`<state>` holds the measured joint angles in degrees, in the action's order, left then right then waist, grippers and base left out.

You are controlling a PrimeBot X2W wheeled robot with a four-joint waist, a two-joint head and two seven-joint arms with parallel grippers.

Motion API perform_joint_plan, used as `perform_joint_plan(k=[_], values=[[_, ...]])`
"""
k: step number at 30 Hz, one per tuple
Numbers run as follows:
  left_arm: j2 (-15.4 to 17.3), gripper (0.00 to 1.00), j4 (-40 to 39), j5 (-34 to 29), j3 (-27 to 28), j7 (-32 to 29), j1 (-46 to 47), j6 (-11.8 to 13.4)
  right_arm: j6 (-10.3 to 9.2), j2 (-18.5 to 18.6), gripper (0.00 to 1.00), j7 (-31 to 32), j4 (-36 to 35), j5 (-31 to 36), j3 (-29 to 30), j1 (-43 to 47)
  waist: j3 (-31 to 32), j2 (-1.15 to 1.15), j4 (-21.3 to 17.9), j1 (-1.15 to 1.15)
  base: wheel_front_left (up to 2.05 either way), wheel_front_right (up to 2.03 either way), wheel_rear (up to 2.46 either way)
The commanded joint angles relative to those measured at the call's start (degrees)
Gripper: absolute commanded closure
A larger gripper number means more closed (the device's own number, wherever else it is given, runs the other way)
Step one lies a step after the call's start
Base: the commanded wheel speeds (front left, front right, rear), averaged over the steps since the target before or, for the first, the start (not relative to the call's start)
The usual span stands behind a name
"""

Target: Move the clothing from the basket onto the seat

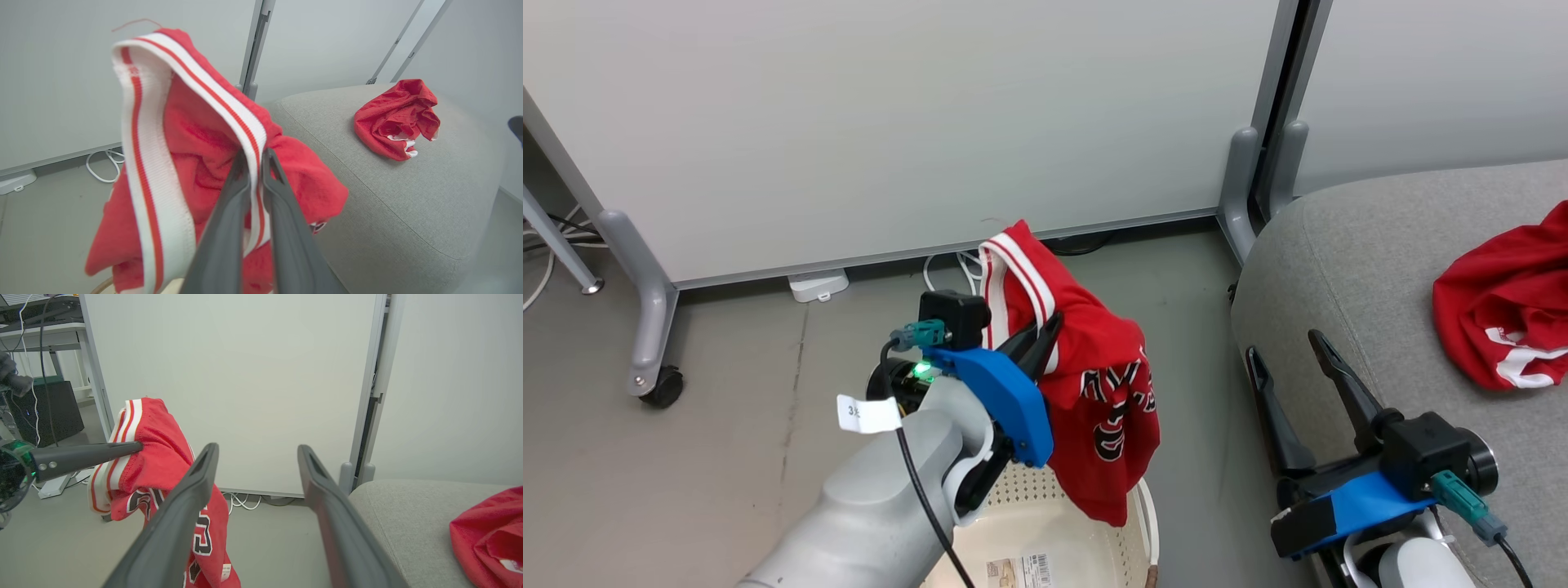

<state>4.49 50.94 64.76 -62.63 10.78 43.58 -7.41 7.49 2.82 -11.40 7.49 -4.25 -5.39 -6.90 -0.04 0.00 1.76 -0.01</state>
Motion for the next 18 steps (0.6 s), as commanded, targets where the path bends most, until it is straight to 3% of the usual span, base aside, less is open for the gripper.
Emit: perform_joint_plan(k=[1, 18], values=[[-0.2, 1.00, 0.0, 0.3, 0.2, 0.1, 1.1, -0.1, 0.00, 0.1, 0.00, 0.2, -0.1, -0.1, -0.1, 0.7, 0.1, 0.00, 0.0, 0.01, 0.00, 0.00, 0.00], [-1.5, 1.00, 0.1, 0.5, -0.8, 1.2, 6.3, -0.1, 0.00, 0.1, 0.00, 0.6, -0.3, -0.1, -1.0, 1.7, 1.0, 0.00, 0.1, 0.01, 0.00, 0.00, 0.00]])
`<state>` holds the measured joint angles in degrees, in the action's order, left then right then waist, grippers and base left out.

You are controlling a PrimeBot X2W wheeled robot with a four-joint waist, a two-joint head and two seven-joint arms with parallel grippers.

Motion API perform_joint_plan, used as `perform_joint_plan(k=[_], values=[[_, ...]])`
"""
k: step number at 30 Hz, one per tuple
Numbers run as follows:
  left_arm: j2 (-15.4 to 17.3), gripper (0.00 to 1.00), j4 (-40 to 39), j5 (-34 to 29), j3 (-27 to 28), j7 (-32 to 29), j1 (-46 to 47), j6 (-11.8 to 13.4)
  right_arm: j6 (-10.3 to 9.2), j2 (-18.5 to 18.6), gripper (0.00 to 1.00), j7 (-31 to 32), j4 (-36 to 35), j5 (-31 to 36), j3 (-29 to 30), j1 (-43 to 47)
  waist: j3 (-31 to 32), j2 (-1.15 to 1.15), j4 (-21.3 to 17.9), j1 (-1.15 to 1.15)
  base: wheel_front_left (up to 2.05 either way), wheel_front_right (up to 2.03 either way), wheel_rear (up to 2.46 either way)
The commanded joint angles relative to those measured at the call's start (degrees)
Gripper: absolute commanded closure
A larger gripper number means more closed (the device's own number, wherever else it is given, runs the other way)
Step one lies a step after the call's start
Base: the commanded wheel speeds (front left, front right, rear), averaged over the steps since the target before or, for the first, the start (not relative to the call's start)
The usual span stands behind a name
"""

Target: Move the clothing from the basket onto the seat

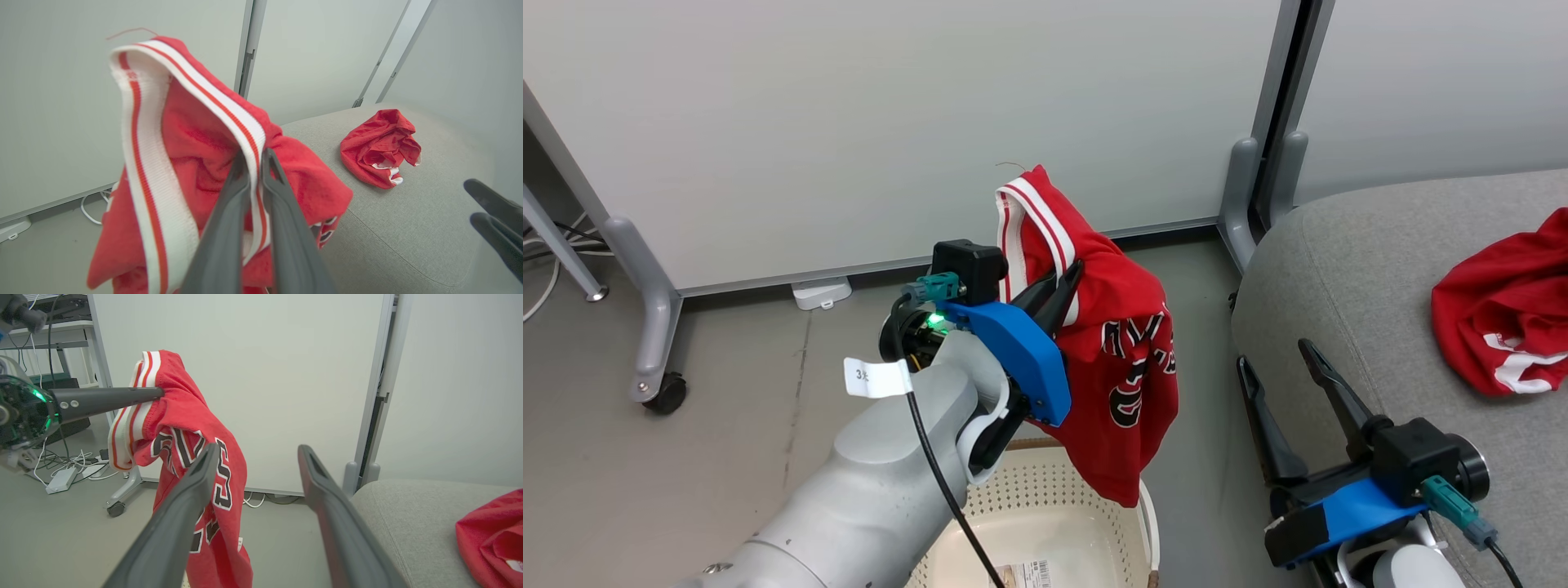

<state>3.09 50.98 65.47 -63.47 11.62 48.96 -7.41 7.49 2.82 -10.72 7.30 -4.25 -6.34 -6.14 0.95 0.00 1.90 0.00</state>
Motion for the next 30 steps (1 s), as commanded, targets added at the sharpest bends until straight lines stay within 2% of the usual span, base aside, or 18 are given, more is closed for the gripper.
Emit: perform_joint_plan(k=[1, 17, 30], values=[[-0.1, 1.00, 0.2, -0.2, 0.0, 0.4, 0.9, -0.1, 0.00, 0.1, 0.00, 0.0, -0.1, -0.1, 0.0, 1.0, -0.1, 0.00, 0.0, 0.00, 0.00, 0.00, 0.00], [-0.2, 1.00, 0.9, -0.4, -1.7, 1.2, 1.5, 0.0, 0.00, 0.1, 0.00, 1.8, 2.9, 1.2, -3.0, -2.6, -1.2, 0.00, 0.4, 0.00, 0.00, 0.00, 0.00], [-0.2, 1.00, -1.9, 0.1, -3.9, 1.2, 2.0, 1.0, 0.00, 0.6, 0.00, 2.5, 17.0, 1.3, -8.3, -13.3, -2.4, 0.00, 1.2, 0.00, 0.00, 0.00, 0.00]])
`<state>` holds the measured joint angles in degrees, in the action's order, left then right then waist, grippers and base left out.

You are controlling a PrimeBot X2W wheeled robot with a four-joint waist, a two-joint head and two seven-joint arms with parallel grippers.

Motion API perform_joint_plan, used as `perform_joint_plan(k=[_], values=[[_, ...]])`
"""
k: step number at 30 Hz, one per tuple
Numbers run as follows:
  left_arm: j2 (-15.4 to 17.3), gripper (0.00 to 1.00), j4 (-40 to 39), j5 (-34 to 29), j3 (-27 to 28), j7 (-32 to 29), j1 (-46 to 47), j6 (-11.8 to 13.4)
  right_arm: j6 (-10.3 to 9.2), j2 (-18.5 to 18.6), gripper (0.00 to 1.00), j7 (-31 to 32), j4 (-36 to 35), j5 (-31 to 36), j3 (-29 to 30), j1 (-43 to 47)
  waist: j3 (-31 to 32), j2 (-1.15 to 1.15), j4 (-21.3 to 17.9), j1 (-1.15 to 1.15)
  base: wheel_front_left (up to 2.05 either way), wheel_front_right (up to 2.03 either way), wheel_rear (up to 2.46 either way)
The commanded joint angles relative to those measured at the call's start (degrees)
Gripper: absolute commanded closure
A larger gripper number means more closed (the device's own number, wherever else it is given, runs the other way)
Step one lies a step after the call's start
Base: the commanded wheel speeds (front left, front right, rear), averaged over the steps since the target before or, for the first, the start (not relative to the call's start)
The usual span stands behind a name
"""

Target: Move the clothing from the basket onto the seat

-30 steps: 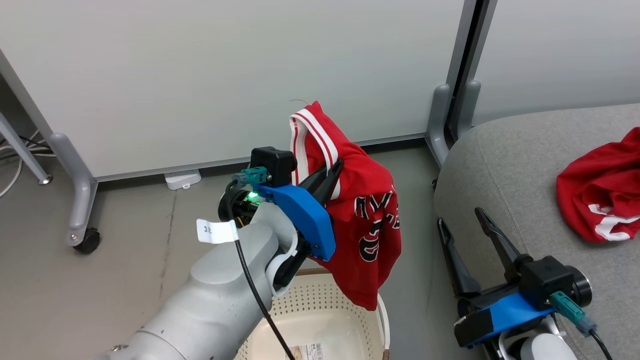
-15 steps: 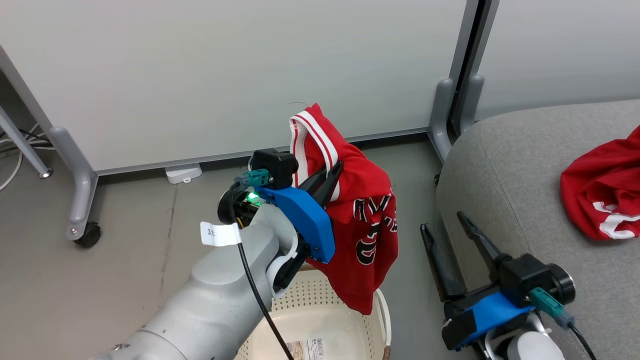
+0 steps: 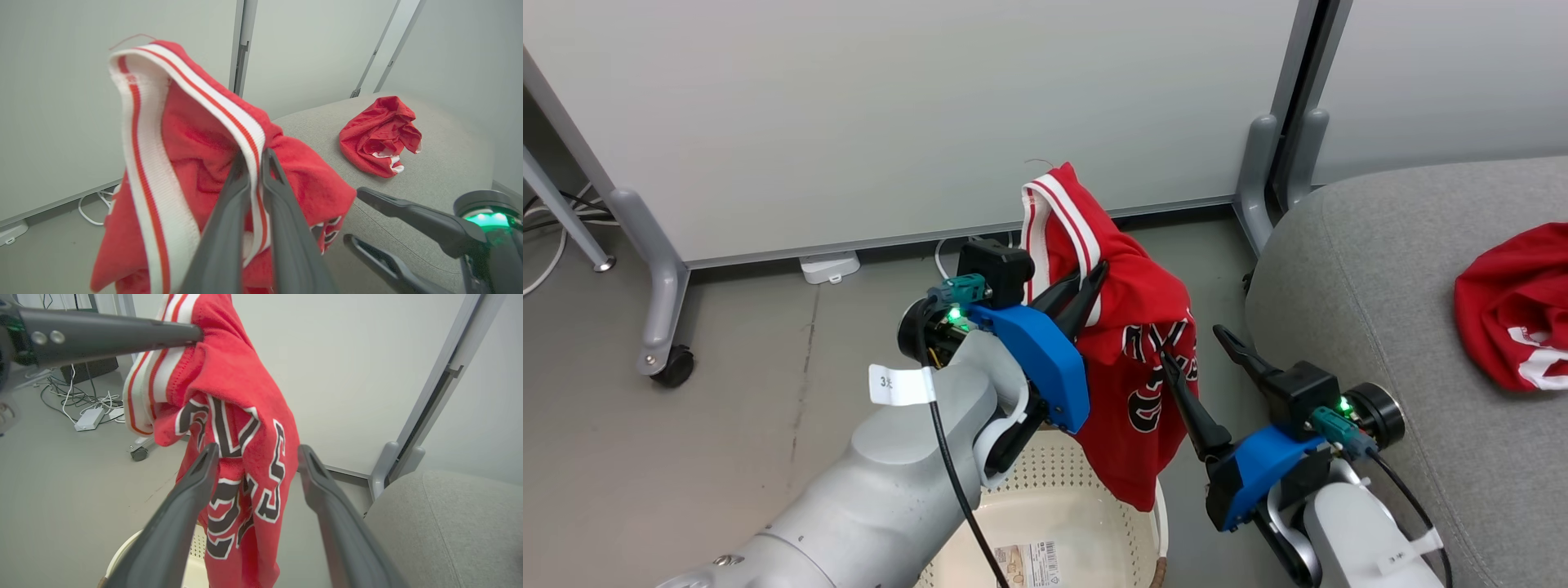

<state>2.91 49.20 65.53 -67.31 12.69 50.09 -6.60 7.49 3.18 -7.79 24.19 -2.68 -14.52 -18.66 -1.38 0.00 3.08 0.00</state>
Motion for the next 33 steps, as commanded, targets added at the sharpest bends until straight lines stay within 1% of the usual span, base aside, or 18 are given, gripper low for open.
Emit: perform_joint_plan(k=[1, 9, 17, 25, 29, 30, 31, 32, 33], values=[[0.0, 1.00, -0.3, 0.2, -0.2, 0.1, 0.9, 0.3, 0.00, 0.2, 0.00, -0.4, 1.2, -0.3, -0.5, -1.7, -0.1, 0.00, 0.2, 0.00, 0.00, 0.00, 0.00], [0.0, 1.00, -1.5, 0.6, -1.4, 0.1, 1.0, 0.5, 0.00, 0.7, 0.00, -1.4, 10.6, 0.6, -4.6, -7.6, -0.2, 0.00, 0.8, 0.00, 0.00, 0.00, 0.00], [0.0, 1.00, -2.4, 0.8, -2.6, 0.0, 1.2, 0.6, 0.00, 0.1, 0.00, -3.8, 18.9, -0.7, -5.8, -13.1, -0.3, 0.00, 1.1, 0.00, 0.00, 0.00, 0.00], [0.0, 1.00, -3.6, 0.9, -3.4, -0.1, 1.7, 0.9, 0.00, -0.3, 0.00, -5.5, 25.1, -2.7, -7.2, -17.1, -0.4, 0.00, 1.7, 0.00, 0.00, 0.00, 0.00], [0.0, 1.00, -3.7, 0.9, -3.7, -0.1, 1.9, 0.9, 0.00, -0.3, 0.00, -6.1, 26.6, -5.3, -8.9, -18.1, -0.4, 0.00, 1.9, 0.00, 0.00, 0.00, 0.00], [0.0, 1.00, -3.7, 0.9, -3.8, -0.1, 1.9, 1.0, 0.00, -0.3, 0.54, -6.2, 27.0, -5.8, -9.2, -18.4, -0.4, 0.00, 2.0, 0.00, 0.00, 0.00, 0.00], [0.0, 1.00, -3.6, 0.9, -3.8, -0.1, 2.0, 1.0, 0.00, -0.3, 0.71, -6.3, 27.2, -6.5, -9.6, -18.6, -0.4, 0.00, 2.0, 0.00, 0.00, 0.00, 0.00], [0.0, 1.00, -3.6, 1.0, -3.9, -0.1, 2.0, 1.0, 0.00, -0.3, 1.00, -6.5, 27.3, -7.1, -10.1, -18.9, -0.4, 0.00, 1.9, 0.00, 0.00, 0.00, 0.00], [0.0, 1.00, -3.5, 1.0, -3.9, 0.0, 2.0, 1.0, 0.00, -0.3, 1.00, -6.6, 27.4, -7.7, -10.5, -19.0, -0.4, 0.00, 1.9, 0.00, 0.00, 0.00, 0.00]])
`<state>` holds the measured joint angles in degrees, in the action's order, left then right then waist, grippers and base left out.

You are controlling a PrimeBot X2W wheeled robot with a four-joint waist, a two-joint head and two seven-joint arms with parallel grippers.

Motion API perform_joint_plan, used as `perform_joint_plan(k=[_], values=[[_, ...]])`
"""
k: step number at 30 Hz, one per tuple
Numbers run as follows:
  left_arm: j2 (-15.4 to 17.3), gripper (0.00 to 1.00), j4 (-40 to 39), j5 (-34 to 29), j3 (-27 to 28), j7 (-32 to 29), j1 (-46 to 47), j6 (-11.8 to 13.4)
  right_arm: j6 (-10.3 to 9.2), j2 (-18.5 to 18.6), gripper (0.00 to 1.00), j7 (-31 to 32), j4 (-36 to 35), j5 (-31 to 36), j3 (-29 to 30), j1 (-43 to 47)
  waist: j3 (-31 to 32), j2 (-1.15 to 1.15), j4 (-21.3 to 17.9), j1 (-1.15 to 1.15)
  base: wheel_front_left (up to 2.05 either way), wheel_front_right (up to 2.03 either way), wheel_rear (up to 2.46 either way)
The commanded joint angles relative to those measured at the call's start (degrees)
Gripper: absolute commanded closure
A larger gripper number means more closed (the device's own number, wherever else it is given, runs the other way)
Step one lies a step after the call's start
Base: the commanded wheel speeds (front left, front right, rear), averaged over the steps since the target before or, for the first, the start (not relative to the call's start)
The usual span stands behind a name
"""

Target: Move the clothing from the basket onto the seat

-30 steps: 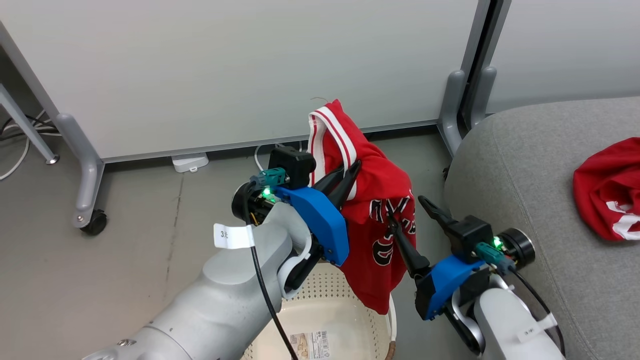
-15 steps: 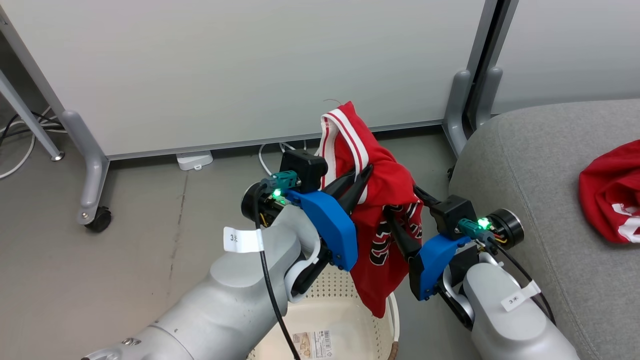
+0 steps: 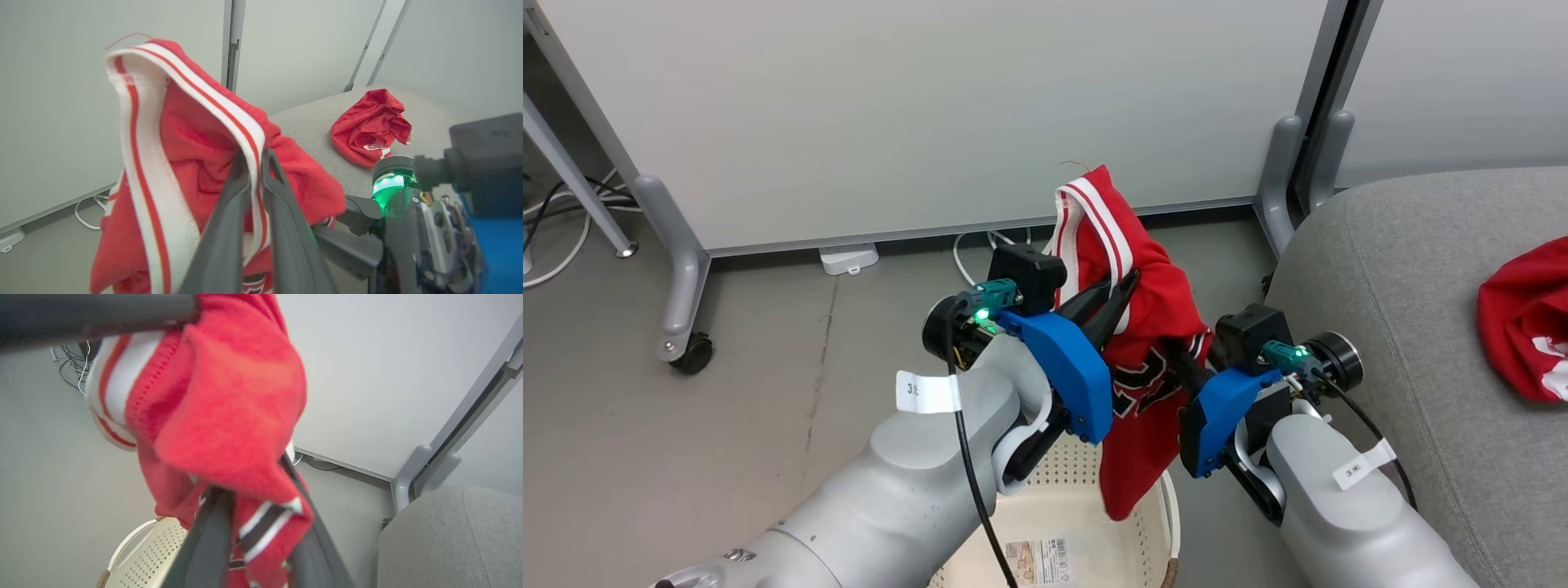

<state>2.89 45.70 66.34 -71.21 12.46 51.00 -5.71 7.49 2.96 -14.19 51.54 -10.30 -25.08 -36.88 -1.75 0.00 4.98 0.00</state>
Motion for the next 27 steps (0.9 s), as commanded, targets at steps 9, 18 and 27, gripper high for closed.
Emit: perform_joint_plan(k=[9, 18, 27], values=[[0.0, 1.00, 1.2, 0.5, -0.4, 0.4, 0.5, 0.0, 0.00, -0.1, 1.00, -0.9, 0.9, -3.2, -1.4, -0.7, 0.5, 0.00, -0.7, 0.00, 0.00, 0.00, 0.00], [0.0, 1.00, 2.0, 0.8, -0.5, 0.9, 0.0, -0.1, 0.00, -0.1, 1.00, -1.0, 1.7, -4.2, -1.9, -0.6, 1.0, 0.00, -1.3, 0.00, 0.00, 0.00, 0.00], [0.0, 1.00, 2.7, 1.1, -0.7, 1.0, -0.3, -0.2, 0.00, -0.1, 1.00, -1.1, 0.9, -4.0, -1.5, 0.2, 1.7, 0.00, -1.5, 0.00, 0.00, 0.00, 0.00]])
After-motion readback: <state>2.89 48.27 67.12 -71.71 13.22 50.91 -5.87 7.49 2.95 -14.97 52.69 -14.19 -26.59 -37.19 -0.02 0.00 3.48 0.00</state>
